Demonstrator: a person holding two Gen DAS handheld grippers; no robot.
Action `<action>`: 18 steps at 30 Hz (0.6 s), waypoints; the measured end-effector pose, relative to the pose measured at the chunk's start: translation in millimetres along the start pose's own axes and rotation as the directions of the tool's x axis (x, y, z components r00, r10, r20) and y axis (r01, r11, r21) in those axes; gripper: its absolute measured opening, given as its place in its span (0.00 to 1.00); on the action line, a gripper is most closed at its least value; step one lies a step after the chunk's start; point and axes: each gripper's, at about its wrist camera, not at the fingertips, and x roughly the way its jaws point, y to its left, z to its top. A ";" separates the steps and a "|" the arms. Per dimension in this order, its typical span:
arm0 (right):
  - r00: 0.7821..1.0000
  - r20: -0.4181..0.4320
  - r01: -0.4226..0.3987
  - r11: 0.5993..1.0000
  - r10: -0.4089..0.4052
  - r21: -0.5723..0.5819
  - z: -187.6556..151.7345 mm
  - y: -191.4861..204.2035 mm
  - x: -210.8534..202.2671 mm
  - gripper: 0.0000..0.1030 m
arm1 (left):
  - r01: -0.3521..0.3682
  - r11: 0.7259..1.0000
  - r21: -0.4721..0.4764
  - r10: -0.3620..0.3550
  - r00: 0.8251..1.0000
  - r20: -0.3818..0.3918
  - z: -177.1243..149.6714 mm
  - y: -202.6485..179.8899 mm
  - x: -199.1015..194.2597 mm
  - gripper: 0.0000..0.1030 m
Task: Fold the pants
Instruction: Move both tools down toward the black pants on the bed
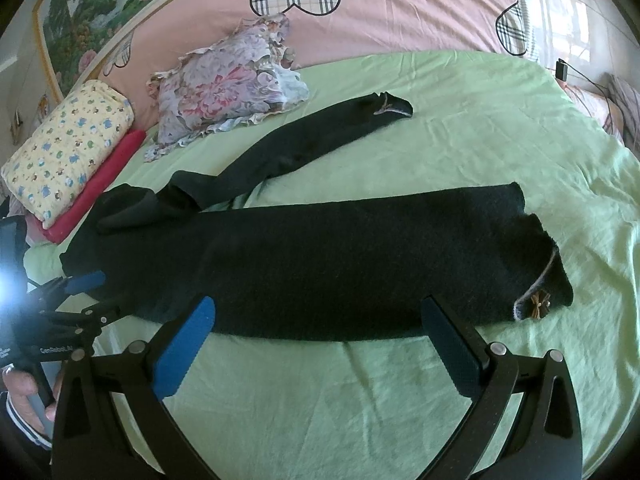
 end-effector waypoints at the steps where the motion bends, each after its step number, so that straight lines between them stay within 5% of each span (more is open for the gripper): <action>1: 1.000 0.000 -0.001 1.000 0.001 0.001 -0.1 0.0 0.2 1.00 | 0.000 1.000 -0.001 0.000 1.000 0.000 -0.1 0.1 0.3 0.96; 18: 0.998 -0.066 0.016 1.000 -0.016 0.004 1.1 0.1 2.9 1.00 | 0.000 1.000 0.018 0.000 1.000 0.016 13.8 -1.1 -1.0 0.96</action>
